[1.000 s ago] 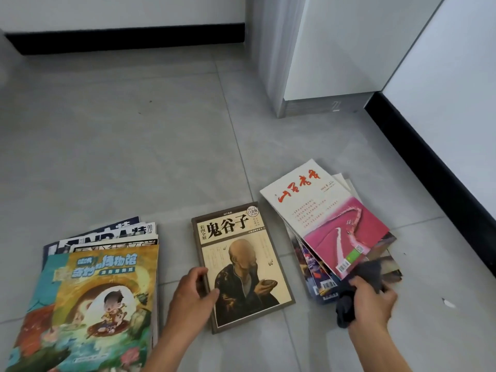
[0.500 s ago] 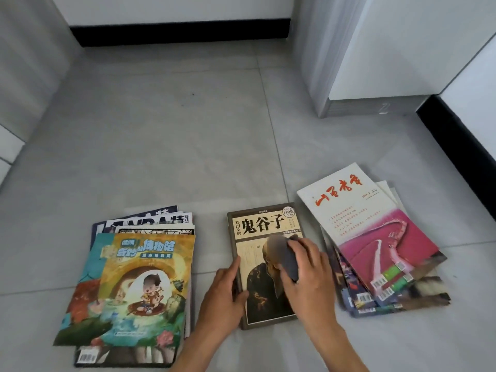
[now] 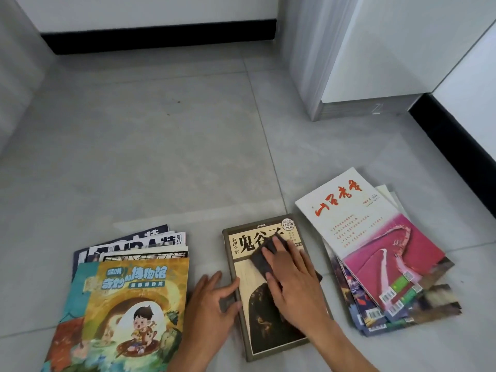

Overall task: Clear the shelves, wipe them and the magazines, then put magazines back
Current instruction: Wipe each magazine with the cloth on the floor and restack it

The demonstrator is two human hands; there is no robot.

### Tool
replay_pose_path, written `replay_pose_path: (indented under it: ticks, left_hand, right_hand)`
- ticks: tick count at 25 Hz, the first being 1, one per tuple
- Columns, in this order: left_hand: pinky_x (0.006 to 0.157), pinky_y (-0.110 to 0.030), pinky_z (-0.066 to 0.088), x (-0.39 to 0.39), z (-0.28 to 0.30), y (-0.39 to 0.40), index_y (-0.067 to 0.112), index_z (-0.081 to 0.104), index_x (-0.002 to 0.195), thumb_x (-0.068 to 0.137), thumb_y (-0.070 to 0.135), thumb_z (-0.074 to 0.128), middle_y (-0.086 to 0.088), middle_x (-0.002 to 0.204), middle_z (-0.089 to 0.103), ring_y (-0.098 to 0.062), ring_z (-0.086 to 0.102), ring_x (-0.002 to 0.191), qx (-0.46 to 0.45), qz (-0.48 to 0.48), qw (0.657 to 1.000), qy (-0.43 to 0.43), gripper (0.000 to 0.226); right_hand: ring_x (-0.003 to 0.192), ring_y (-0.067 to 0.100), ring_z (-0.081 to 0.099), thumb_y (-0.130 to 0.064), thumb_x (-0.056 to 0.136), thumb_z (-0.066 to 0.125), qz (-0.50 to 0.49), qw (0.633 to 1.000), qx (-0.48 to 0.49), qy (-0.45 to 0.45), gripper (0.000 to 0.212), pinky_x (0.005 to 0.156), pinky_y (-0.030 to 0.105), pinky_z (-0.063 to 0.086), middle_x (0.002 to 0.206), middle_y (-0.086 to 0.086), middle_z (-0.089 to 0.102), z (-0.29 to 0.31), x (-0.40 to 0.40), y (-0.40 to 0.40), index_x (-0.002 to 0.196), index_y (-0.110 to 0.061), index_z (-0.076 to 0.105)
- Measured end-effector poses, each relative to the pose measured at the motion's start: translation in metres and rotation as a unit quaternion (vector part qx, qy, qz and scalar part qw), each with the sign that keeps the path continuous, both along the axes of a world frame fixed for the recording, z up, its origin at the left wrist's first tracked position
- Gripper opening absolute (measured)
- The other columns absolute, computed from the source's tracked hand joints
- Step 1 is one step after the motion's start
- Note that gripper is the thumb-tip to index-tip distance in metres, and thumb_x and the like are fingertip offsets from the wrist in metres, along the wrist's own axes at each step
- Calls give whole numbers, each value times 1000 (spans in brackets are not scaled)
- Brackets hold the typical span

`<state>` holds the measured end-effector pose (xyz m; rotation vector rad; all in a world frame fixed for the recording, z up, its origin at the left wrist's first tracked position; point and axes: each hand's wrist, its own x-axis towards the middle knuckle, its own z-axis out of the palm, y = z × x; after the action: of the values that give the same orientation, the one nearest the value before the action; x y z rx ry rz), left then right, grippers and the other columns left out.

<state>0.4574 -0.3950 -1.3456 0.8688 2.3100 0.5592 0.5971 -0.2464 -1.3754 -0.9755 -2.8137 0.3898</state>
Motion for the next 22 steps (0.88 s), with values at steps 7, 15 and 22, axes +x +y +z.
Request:
replay_pose_path:
  ticks: [7,15,22]
  left_hand:
    - [121,-33,9,-1,-3,1,49,47,134,90,41,66,14,158,27,-13,11,150,13,14,1000,-8,49]
    - [120,-32,14,4,-9,-5,52,15,149,87,44,68,19,156,18,-10,7,150,21,49,998,-27,82]
    - [123,-35,14,1,-14,-4,37,54,136,89,47,64,17,159,24,-9,8,150,12,19,1000,-3,48]
  right_hand:
    - [149,24,29,-33,97,40,69,997,17,14,55,117,49,34,164,-6,24,-11,0,-47,152,-28,35]
    - [148,32,28,-32,99,41,-146,987,-28,65,46,116,57,31,158,-1,36,-6,-37,5,145,-29,47]
    - [148,34,25,-26,97,50,49,998,-39,-24,49,120,54,24,159,-4,33,2,-92,8,145,-34,44]
